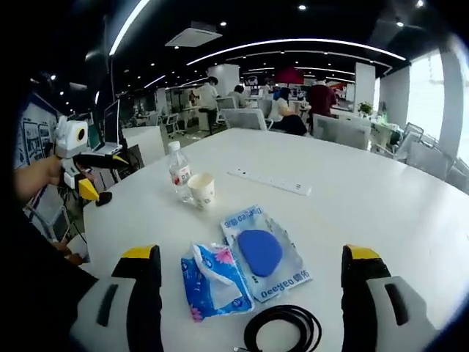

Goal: Arrange the tabletop items into an orderly group along one side of the table until the central work area is clear of visible clutter.

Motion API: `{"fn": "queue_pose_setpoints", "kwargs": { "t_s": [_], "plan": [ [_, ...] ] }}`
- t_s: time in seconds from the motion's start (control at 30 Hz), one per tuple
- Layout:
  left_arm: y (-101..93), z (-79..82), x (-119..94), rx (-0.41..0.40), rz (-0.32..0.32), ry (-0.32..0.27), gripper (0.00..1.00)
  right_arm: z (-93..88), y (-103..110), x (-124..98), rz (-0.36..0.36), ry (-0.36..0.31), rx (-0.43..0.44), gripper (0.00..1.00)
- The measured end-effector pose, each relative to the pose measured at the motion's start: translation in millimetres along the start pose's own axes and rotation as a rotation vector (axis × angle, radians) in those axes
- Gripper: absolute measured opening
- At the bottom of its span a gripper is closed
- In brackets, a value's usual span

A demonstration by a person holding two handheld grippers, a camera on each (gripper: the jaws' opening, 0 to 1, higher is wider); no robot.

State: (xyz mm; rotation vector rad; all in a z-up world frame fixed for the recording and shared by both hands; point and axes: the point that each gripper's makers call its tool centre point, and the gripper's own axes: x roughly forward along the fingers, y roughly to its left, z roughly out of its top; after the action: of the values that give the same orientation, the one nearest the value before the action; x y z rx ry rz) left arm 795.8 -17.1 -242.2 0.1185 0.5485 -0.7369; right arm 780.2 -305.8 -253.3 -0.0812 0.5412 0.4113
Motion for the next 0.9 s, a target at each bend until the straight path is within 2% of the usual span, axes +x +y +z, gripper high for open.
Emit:
{"fn": "queue_pose_setpoints", "kwargs": {
  "t_s": [0.27, 0.57, 0.9],
  "plan": [
    [2.4, -2.8, -4, -0.007, -0.005, 0.007, 1.00, -26.5, -19, -26, -0.052, 0.022, 0.059, 1.00],
    [6.7, -5.3, -6, -0.006, -0.008, 0.018, 1.00, -34.5, -24, -44, -0.090, 0.016, 0.094, 1.00],
    [7.7, -8.1, -3, 0.006, -0.021, 0.043, 0.99, -35.3, -23, -43, -0.091, 0.029, 0.092, 1.00]
  ]
}}
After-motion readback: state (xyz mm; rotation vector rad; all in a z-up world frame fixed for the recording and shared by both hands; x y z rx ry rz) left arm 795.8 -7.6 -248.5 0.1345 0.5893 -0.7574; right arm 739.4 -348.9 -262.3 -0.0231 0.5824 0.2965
